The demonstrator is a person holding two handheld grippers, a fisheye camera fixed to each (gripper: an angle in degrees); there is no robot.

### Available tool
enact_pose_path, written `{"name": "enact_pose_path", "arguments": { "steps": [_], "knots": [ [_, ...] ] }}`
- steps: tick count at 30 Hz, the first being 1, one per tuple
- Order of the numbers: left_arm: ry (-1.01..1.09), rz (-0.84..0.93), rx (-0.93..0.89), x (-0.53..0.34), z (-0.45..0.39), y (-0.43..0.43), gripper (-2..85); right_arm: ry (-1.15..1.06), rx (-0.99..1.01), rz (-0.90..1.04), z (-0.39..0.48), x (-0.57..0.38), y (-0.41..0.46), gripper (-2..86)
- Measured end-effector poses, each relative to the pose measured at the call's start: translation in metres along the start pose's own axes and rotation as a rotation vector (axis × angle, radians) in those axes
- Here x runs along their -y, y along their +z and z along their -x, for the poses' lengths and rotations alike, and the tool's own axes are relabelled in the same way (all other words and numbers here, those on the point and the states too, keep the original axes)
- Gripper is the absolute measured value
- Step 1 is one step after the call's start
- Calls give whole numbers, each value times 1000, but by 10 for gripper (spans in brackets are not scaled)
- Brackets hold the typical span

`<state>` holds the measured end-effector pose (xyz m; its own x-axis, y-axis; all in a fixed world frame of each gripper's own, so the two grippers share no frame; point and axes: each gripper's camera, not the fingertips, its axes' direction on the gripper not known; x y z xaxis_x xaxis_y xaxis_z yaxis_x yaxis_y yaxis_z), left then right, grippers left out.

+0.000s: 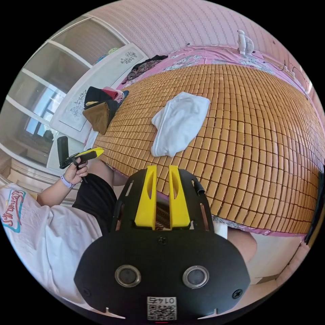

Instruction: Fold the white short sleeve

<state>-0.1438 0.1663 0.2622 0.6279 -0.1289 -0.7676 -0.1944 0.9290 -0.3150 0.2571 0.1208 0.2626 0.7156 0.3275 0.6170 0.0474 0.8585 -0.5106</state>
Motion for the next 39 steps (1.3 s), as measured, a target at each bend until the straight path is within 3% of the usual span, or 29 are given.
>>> {"name": "enact_pose_path", "arguments": {
  "steps": [4,8,13,17,22,24,29,33,39],
  "knots": [
    [71,38,71,50,3,30,-10,-24,-33,-37,-4,42,10,70],
    [57,81,-66,114,21,70,-10,-154,-5,-64,14,101,36,74],
    [108,94,136,195,39,118,-9,-147,-143,-114,15,149,55,103],
    [54,103,120,253,65,164,-3,-54,-261,-18,-16,160,82,84],
    [177,257,205,292,65,230,61,-60,-139,-121,-56,123,29,16],
    [179,342,145,299,65,260,73,-44,-59,-182,-73,99,-3,10],
    [153,285,65,299,61,263,52,80,69,-295,-126,20,-81,8],
    [224,276,-168,292,41,248,54,160,29,-308,-150,-19,-103,8],
    [438,300,-85,271,-36,253,102,207,104,-329,-162,-40,-101,7]
  ]
}}
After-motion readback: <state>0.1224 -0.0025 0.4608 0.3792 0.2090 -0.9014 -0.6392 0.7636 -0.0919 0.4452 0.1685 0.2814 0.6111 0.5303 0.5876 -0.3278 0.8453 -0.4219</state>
